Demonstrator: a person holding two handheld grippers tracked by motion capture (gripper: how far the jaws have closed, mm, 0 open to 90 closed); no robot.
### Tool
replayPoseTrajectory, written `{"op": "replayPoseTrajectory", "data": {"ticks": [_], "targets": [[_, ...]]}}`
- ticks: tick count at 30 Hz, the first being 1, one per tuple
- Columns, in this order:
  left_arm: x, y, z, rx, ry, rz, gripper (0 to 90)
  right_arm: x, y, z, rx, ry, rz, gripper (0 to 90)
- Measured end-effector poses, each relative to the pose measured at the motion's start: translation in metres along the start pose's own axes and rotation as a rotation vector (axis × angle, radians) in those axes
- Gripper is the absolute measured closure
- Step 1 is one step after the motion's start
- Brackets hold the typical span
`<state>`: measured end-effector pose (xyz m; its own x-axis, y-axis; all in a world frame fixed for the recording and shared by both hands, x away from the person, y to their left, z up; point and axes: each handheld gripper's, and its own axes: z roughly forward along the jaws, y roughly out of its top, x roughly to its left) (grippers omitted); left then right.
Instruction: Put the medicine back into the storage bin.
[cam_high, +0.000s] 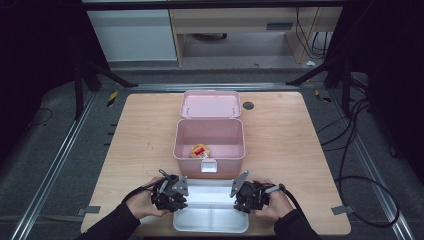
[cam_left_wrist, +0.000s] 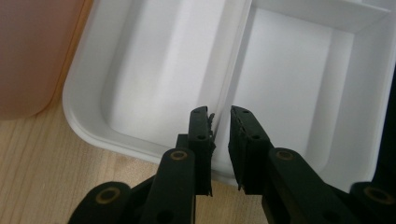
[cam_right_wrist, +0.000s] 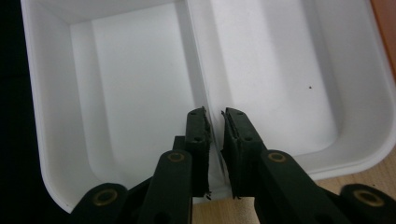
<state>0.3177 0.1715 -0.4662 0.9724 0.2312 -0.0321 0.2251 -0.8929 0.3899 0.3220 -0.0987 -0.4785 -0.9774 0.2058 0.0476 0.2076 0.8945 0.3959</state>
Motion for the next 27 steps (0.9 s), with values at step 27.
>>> {"op": "replayPoseTrajectory", "data": {"ticks": [27], "targets": [[-0.025, 0.013, -0.065, 0.016, -0.071, 0.154, 88.0, 0.027, 0.018, -0.054, -0.064, 0.066, -0.07, 87.1]]}}
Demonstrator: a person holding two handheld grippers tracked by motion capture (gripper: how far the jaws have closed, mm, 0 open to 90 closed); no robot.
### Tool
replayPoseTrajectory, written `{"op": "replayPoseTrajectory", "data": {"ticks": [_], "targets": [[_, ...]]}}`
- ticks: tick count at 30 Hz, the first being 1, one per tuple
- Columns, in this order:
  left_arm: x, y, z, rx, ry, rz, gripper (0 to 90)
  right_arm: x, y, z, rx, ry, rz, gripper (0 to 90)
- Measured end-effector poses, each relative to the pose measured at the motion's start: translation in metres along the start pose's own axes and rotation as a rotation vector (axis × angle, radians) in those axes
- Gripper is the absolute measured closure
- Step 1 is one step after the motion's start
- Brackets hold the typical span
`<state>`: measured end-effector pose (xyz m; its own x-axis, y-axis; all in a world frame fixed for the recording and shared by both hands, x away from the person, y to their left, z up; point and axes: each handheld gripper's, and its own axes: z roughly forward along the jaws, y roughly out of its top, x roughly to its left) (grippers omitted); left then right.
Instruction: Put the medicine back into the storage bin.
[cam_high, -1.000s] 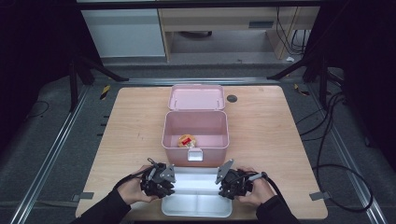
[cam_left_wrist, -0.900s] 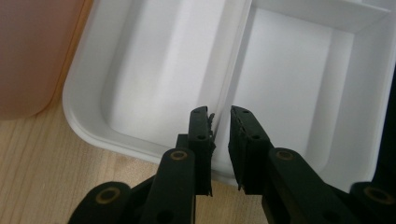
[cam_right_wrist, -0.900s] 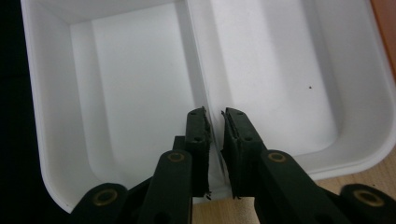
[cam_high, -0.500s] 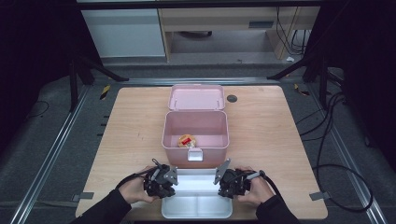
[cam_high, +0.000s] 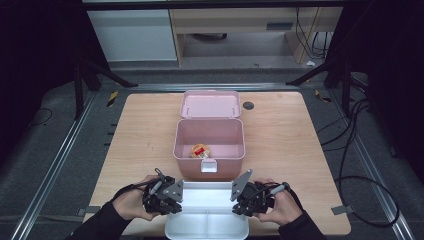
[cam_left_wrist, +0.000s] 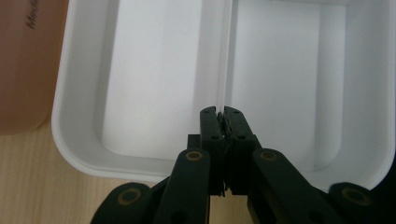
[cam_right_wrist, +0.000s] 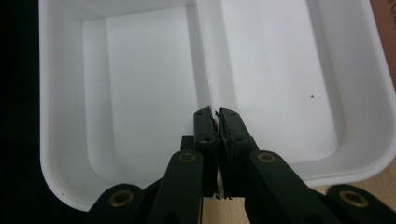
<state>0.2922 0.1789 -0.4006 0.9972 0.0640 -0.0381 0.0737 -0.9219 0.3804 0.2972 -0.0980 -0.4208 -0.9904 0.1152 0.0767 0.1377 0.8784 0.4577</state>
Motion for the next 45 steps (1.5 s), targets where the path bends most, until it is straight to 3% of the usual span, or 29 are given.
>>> {"op": "replayPoseTrajectory", "data": {"ticks": [6, 15, 21, 30, 36, 45], "targets": [[-0.005, 0.011, -0.032, -0.014, 0.036, 0.034, 88.5, 0.007, 0.013, -0.03, -0.033, -0.02, -0.028, 87.3], [0.017, 0.028, -0.065, -0.025, 0.084, 0.058, 88.6, -0.01, 0.032, -0.066, -0.042, -0.065, -0.052, 87.5], [0.045, 0.039, -0.08, -0.049, 0.1, 0.068, 88.6, -0.034, 0.042, -0.089, -0.043, -0.101, -0.051, 87.2], [0.092, 0.056, -0.093, -0.009, 0.113, 0.087, 89.1, -0.079, 0.053, -0.106, -0.048, -0.122, -0.062, 87.1], [0.128, 0.061, -0.092, 0.021, 0.11, 0.063, 88.8, -0.111, 0.057, -0.106, -0.044, -0.15, -0.059, 86.8], [0.177, 0.062, -0.083, 0.078, 0.136, 0.052, 87.1, -0.15, 0.06, -0.089, -0.064, -0.188, -0.055, 87.6]]}}
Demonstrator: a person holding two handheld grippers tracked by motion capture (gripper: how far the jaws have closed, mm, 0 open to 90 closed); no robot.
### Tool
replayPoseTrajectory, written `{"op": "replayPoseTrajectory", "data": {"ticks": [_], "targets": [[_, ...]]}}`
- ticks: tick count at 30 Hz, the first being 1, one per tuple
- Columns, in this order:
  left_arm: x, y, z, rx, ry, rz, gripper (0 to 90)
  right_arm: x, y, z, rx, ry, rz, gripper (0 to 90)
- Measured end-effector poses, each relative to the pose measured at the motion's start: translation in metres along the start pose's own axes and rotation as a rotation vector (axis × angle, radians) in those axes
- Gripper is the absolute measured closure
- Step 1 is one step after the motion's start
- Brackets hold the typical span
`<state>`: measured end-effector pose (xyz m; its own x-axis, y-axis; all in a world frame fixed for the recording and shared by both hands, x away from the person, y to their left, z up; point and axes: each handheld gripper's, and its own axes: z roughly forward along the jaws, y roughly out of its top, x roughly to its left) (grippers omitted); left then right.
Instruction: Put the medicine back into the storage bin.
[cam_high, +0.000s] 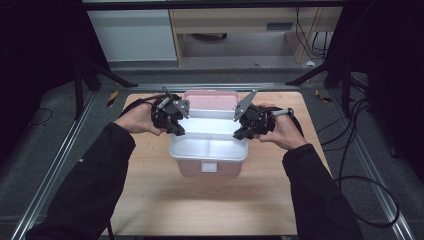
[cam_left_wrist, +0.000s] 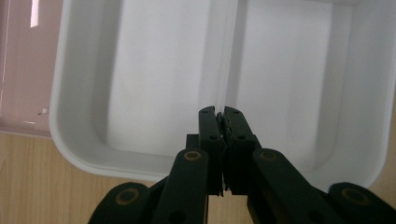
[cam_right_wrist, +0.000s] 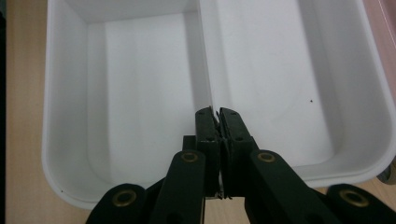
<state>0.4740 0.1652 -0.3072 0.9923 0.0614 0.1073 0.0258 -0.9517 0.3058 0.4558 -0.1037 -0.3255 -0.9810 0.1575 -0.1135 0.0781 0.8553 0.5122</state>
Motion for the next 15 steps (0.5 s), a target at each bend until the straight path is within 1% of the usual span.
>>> {"op": "replayPoseTrajectory", "data": {"ticks": [2, 5, 9, 12, 15], "targets": [[0.008, -0.001, 0.006, 0.004, -0.007, 0.003, 87.1, -0.007, -0.001, 0.006, -0.002, 0.0, 0.007, 87.5], [0.015, -0.003, 0.017, 0.018, -0.019, 0.009, 87.3, -0.016, -0.004, 0.015, 0.004, 0.007, 0.012, 87.6], [0.017, -0.004, 0.031, 0.036, -0.033, 0.016, 87.9, -0.021, -0.006, 0.025, 0.031, 0.017, 0.011, 87.2], [0.017, -0.005, 0.037, 0.031, -0.046, 0.015, 88.4, -0.024, -0.008, 0.029, 0.043, 0.029, 0.02, 86.8], [0.018, -0.007, 0.043, 0.039, -0.057, 0.004, 88.2, -0.024, -0.009, 0.033, 0.053, 0.041, 0.024, 86.9]]}}
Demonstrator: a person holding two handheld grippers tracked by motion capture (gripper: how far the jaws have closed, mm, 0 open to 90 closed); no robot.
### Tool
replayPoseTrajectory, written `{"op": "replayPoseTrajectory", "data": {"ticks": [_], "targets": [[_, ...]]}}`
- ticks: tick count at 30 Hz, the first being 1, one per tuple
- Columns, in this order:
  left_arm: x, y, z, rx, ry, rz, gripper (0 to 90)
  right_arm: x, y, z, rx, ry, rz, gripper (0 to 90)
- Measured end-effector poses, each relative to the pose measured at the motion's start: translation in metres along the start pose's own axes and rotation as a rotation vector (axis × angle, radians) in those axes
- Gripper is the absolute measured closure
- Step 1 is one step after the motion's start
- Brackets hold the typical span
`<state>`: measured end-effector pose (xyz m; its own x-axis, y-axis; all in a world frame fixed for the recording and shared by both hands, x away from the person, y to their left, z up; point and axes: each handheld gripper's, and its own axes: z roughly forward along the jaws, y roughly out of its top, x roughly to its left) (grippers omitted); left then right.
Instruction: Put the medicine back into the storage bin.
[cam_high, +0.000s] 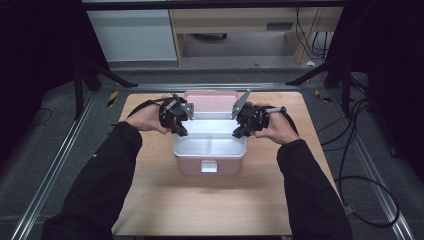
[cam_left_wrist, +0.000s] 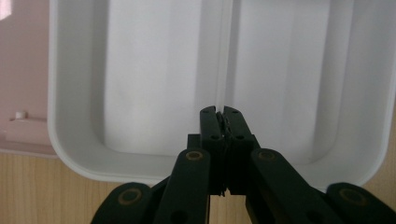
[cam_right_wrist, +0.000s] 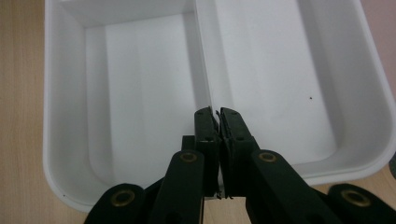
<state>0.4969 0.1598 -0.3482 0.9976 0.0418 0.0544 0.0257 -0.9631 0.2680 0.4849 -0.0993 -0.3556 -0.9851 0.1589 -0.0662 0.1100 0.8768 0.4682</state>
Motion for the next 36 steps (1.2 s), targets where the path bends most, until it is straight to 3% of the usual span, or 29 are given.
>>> {"op": "replayPoseTrajectory", "data": {"ticks": [9, 15, 17, 19, 21, 25, 30, 32, 36], "targets": [[0.001, -0.002, 0.009, 0.027, -0.03, -0.02, 88.1, -0.002, -0.001, 0.018, 0.043, 0.02, 0.011, 86.3], [0.001, -0.005, 0.014, 0.012, -0.025, -0.042, 86.8, -0.001, -0.007, 0.024, 0.02, 0.017, 0.043, 84.2], [0.0, -0.007, 0.014, 0.002, -0.01, -0.056, 85.2, -0.001, -0.009, 0.024, 0.003, 0.009, 0.068, 80.9], [-0.002, -0.009, 0.011, -0.012, 0.012, -0.085, 75.8, 0.001, -0.011, 0.02, -0.041, -0.028, 0.108, 63.7], [-0.004, -0.011, 0.007, -0.023, 0.03, -0.104, 69.9, 0.003, -0.015, 0.011, -0.106, -0.057, 0.146, 61.7], [-0.007, -0.02, -0.011, -0.141, 0.05, -0.186, 55.0, 0.009, -0.025, -0.008, -0.191, -0.132, 0.22, 47.2], [-0.007, -0.028, -0.024, -0.222, 0.147, -0.294, 38.9, 0.016, -0.039, -0.022, -0.22, -0.252, 0.3, 41.6], [-0.004, -0.032, -0.026, -0.272, 0.167, -0.351, 34.4, 0.017, -0.045, -0.026, -0.252, -0.288, 0.344, 42.1], [0.004, -0.037, -0.026, -0.32, 0.238, -0.467, 28.8, 0.013, -0.054, -0.032, -0.304, -0.379, 0.458, 37.6]]}}
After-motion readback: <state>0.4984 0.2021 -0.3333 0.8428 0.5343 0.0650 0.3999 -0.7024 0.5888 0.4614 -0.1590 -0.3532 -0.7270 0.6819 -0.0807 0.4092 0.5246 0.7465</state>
